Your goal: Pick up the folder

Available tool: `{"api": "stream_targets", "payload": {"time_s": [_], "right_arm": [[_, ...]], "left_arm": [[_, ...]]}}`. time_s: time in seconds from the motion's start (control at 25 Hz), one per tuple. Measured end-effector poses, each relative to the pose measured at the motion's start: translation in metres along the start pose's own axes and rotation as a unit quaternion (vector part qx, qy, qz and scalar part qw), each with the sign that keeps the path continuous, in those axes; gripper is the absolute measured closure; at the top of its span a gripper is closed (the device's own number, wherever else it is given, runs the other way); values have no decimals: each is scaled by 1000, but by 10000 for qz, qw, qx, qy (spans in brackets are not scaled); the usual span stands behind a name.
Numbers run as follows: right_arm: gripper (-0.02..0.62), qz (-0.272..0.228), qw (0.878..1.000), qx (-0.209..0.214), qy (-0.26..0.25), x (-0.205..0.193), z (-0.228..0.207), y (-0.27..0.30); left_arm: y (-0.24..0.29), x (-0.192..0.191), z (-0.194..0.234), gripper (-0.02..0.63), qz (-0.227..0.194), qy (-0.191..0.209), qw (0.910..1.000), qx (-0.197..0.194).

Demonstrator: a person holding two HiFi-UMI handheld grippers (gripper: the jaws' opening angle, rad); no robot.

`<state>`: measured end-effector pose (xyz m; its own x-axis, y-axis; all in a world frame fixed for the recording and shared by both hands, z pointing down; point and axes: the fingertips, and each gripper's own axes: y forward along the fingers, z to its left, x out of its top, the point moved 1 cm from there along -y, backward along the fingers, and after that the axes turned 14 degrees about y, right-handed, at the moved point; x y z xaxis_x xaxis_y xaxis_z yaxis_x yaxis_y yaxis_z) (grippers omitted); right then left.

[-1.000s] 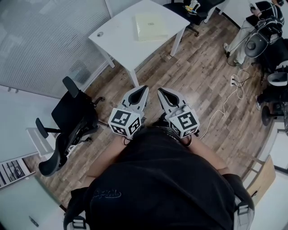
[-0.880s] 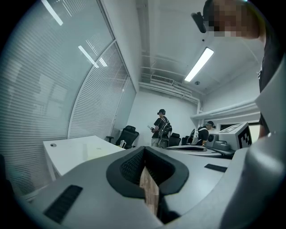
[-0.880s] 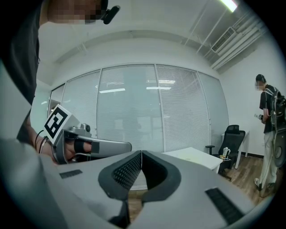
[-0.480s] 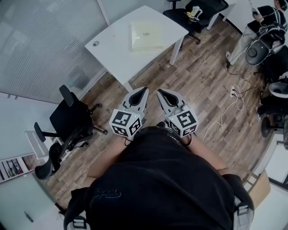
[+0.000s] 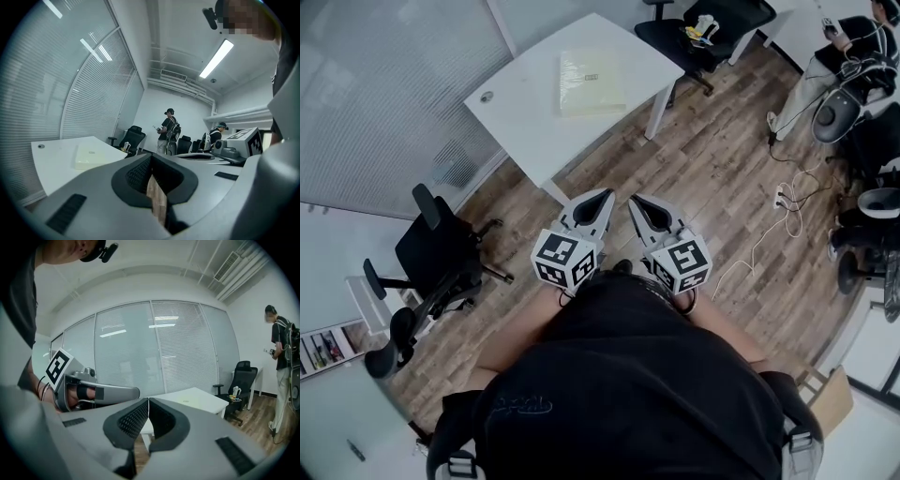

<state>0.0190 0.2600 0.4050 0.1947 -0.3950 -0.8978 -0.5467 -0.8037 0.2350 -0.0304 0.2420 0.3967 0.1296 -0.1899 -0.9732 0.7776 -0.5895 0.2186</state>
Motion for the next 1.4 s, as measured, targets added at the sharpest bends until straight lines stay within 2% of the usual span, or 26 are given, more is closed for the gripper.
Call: {"api": "stream_targets", "payload": {"time_s": [0.64,0.96,1.4], "right_arm": [[573,-164,9979,-589,192,23,-68,17],[574,-196,9965,-763,277,44,-98,67],[573,-244,9943,-991,322,78,-115,148]], "left_arm": [[73,8,20,594,25,10,9989,-478],[114,22,75,594,60,138,9983,-571],[147,38,160,594,56,114,9972,-733]]}}
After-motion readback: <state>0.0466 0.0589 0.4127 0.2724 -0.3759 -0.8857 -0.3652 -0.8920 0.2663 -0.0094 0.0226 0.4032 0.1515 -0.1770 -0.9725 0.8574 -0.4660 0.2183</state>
